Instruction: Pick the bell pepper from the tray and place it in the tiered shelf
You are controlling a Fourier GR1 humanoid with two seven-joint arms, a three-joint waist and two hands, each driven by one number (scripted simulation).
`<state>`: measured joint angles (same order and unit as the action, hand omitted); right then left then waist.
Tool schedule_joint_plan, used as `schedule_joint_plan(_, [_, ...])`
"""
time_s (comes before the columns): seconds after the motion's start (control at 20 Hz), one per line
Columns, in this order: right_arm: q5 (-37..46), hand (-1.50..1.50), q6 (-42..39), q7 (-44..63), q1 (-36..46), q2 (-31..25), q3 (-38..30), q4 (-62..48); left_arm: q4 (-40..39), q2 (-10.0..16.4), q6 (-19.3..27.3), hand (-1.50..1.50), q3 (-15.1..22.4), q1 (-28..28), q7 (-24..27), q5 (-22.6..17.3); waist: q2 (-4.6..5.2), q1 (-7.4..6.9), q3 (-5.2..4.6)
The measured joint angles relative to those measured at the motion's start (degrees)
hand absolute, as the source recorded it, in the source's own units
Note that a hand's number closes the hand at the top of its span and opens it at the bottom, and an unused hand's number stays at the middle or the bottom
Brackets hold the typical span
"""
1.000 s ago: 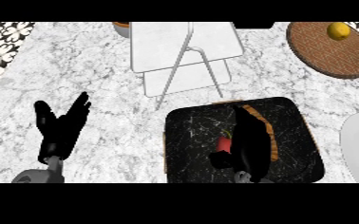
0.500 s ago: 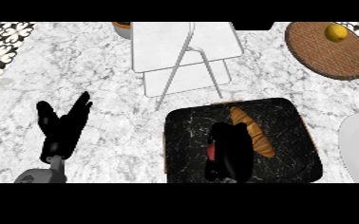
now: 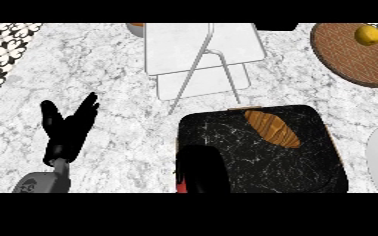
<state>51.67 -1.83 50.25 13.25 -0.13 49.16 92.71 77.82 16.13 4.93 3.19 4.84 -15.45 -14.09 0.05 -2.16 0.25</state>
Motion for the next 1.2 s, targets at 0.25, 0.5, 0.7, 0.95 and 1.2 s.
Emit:
schedule_joint_plan(0.25, [-6.71, 1.50, 3.70, 4.44, 9.00, 0.06, 6.00, 6.90, -0.40, -0.06, -0.64, 0.00, -0.55, -0.70, 1.52, 0.04, -0.25, 0.35, 0.01])
schedule_joint_plan(0.5, [-5.33, 1.50, 4.26, 10.81, 18.88, -0.23, 5.86, 15.82, 0.48, -0.88, 0.43, 0.00, -0.20, -1.64, 1.28, 0.86, -0.65, 1.21, -0.01])
schedule_joint_plan(0.7, [-5.52, 1.50, 2.37, 14.84, 26.21, -0.58, 1.53, 21.55, 0.72, -0.66, 0.49, 0.00, -0.80, -1.91, 0.53, 0.65, -0.82, 1.72, -0.05])
schedule_joint_plan(0.95, [-8.29, 1.50, -0.71, 17.14, 35.33, -0.77, -7.20, 23.13, 0.29, -0.28, 0.02, 0.00, -1.47, -1.92, 0.55, 0.57, -0.82, 2.05, -0.10])
schedule_joint_plan(1.2, [-11.83, 1.50, -2.90, 17.29, 43.87, -0.73, -17.09, 19.27, 0.41, -0.55, -0.16, 0.00, -1.54, -2.07, 1.05, 0.75, -0.78, 2.02, -0.09])
